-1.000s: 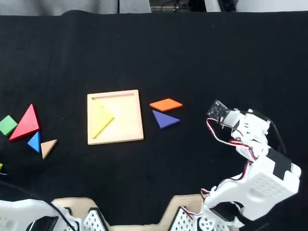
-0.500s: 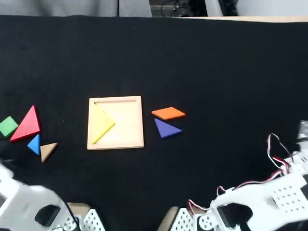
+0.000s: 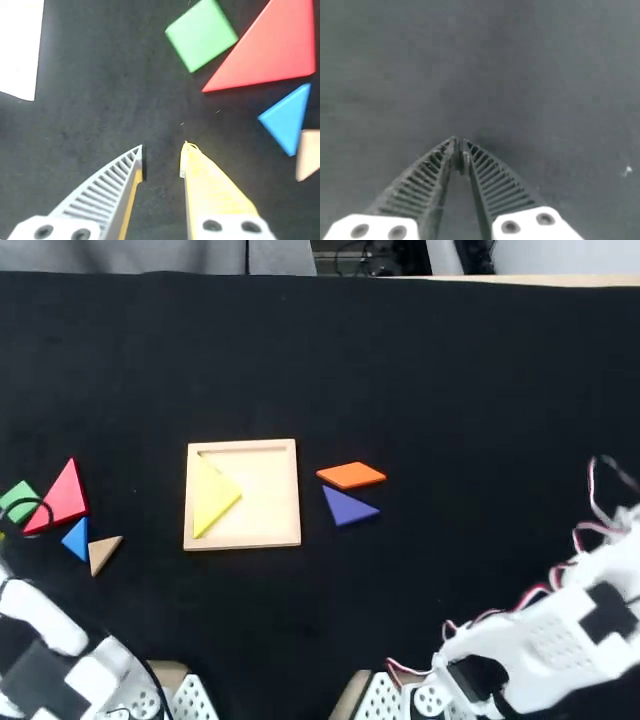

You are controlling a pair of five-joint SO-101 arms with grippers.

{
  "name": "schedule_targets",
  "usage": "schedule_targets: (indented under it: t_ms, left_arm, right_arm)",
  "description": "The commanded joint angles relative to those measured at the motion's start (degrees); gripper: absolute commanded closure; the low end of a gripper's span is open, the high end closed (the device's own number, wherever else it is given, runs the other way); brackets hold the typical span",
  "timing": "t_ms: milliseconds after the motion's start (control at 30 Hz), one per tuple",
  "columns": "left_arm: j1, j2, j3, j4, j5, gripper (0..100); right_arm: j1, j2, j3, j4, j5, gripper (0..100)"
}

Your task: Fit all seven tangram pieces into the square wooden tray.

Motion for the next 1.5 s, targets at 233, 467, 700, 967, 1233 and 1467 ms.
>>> schedule_targets:
  t_ms: [233, 467, 700, 967, 1233, 1467]
  left_arm:
    - [17.98, -5.71, -23.16, 16.53, 24.18, 87]
    - [34.77, -5.71, -25.45, 22.59, 38.86, 87]
    - [45.05, -6.33, -20.35, 16.09, 45.98, 87]
    - [53.93, -8.88, -4.26, 11.43, 45.54, 87]
    - [45.41, -34.46, 11.65, 10.11, 40.79, 87]
    - [26.42, -34.81, 15.16, 9.76, 24.09, 87]
  right_arm:
    - [-20.22, -11.56, -25.27, 34.37, -11.16, 98.7]
    - [-40.09, -16.13, -29.49, 47.12, -14.77, 98.7]
    - [-55.91, -21.41, -27.03, 47.21, -18.81, 98.7]
    - [-64.70, -31.52, -3.21, 34.29, -21.89, 98.7]
    - [-71.21, -50.33, 18.68, 24.00, -21.45, 98.7]
    - [-80.62, -46.11, 19.47, 25.32, -18.20, 98.7]
